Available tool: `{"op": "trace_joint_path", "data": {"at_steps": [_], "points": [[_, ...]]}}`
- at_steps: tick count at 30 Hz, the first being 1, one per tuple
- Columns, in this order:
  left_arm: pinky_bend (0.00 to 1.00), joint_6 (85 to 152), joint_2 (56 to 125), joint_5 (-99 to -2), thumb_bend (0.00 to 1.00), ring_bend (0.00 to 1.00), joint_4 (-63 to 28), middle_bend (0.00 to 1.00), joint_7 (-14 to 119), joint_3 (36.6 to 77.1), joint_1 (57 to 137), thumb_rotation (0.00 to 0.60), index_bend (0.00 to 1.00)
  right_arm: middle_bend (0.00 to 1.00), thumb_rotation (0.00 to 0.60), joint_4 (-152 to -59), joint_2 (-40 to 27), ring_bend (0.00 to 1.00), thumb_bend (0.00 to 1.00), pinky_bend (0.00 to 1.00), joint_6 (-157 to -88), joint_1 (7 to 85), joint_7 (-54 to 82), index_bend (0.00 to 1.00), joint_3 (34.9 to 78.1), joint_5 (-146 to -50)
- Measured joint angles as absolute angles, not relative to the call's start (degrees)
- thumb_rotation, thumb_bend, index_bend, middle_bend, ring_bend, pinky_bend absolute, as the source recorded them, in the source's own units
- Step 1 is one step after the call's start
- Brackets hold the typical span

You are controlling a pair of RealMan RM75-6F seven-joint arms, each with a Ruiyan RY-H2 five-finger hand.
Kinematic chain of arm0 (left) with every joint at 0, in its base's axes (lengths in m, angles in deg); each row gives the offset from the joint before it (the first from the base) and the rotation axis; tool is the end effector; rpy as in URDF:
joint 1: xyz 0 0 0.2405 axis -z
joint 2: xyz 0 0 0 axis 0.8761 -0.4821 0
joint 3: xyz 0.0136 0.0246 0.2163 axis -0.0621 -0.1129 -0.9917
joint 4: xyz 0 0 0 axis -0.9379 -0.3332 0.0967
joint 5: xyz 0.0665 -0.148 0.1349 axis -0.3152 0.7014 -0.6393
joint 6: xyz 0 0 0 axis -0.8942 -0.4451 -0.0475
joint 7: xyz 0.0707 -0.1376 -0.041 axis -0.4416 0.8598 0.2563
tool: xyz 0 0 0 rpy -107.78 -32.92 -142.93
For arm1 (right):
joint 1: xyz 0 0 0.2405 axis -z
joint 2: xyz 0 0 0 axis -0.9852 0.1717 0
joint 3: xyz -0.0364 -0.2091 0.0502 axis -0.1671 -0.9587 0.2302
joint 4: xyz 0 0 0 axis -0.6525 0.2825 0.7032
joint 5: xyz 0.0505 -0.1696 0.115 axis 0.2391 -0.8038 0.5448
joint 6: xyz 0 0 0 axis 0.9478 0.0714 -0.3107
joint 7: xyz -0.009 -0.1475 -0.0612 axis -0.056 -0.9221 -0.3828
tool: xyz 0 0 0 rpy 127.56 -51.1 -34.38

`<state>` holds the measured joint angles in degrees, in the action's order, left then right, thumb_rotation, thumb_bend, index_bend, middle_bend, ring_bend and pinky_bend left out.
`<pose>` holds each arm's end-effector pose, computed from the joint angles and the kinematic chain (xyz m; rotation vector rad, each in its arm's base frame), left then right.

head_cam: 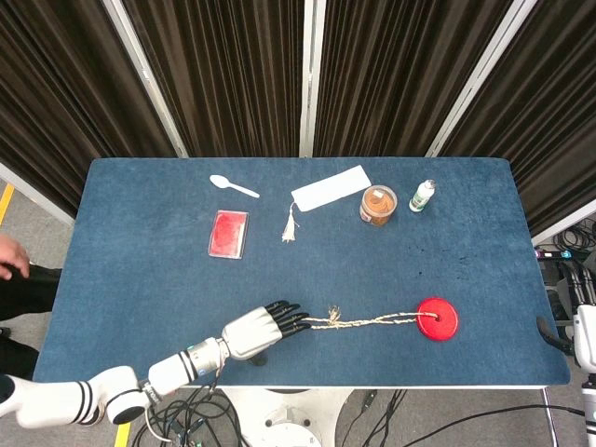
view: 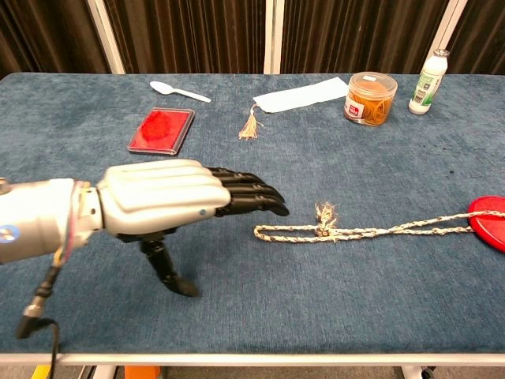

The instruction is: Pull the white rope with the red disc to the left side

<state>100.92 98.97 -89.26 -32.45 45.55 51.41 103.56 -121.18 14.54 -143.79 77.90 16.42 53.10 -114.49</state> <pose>-0.0634 0.2330 -0.0815 -2.5017 -0.6614 -1.0714 -0.3073 -0.1942 0.1753 1.2127 -0.9094 0.8605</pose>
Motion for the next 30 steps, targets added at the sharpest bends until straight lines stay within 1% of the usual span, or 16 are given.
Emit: {"op": "trace_joint_path", "data": {"at_steps": [6,10,12,21,25,26,27,30], "points": [[0.12,98.96,100.88,-87.78,0.01,0.00,-30.17,0.05,46.21,51.46,106.33,0.600,0.09,0.00,0.600,-120.24,14.61,0.00,0.22,0.00,-144.39,78.42,17.81,0.00,53.39,-114.11],[0.12,98.03,101.61,-86.82,0.01,0.00,-28.53,0.13,46.00,50.90,107.69,0.600,0.09,0.00,0.600,-119.13,14.49,0.00,0.22,0.00,-144.26,78.62,18.88,0.00,53.55,-113.63],[0.12,98.05,101.71,-86.40,0.01,0.00,-28.25,0.15,46.00,50.58,107.92,0.600,0.09,0.00,0.600,-118.51,14.29,0.00,0.22,0.00,-143.94,78.64,19.30,0.00,53.55,-113.43],[0.12,99.27,102.23,-85.61,0.01,0.00,-27.21,0.15,47.11,48.95,108.63,0.600,0.09,0.00,0.600,-117.75,13.69,0.00,0.22,0.00,-143.44,78.53,19.48,0.00,53.60,-113.39],[0.12,99.26,102.89,-85.42,0.03,0.00,-26.25,0.16,47.69,48.21,109.15,0.600,0.09,0.00,0.600,-117.81,13.69,0.00,0.22,0.00,-143.33,78.57,19.26,0.00,53.60,-113.29],[0.12,99.18,103.02,-85.36,0.03,0.00,-25.97,0.17,47.72,48.12,109.29,0.600,0.09,0.00,0.600,-117.82,13.68,0.00,0.22,0.00,-143.30,78.57,19.23,0.00,53.60,-113.28],[0.12,99.12,103.14,-85.26,0.04,0.00,-25.69,0.21,47.74,48.04,109.43,0.600,0.09,0.00,0.600,-117.84,13.67,0.00,0.22,0.00,-143.24,78.57,19.19,0.00,53.60,-113.27],[0.12,99.21,103.15,-84.76,0.05,0.00,-25.24,0.38,47.39,47.93,109.66,0.600,0.09,0.00,0.600,-117.80,13.65,0.00,0.22,0.00,-143.19,78.57,19.16,0.00,53.66,-113.18]]}}
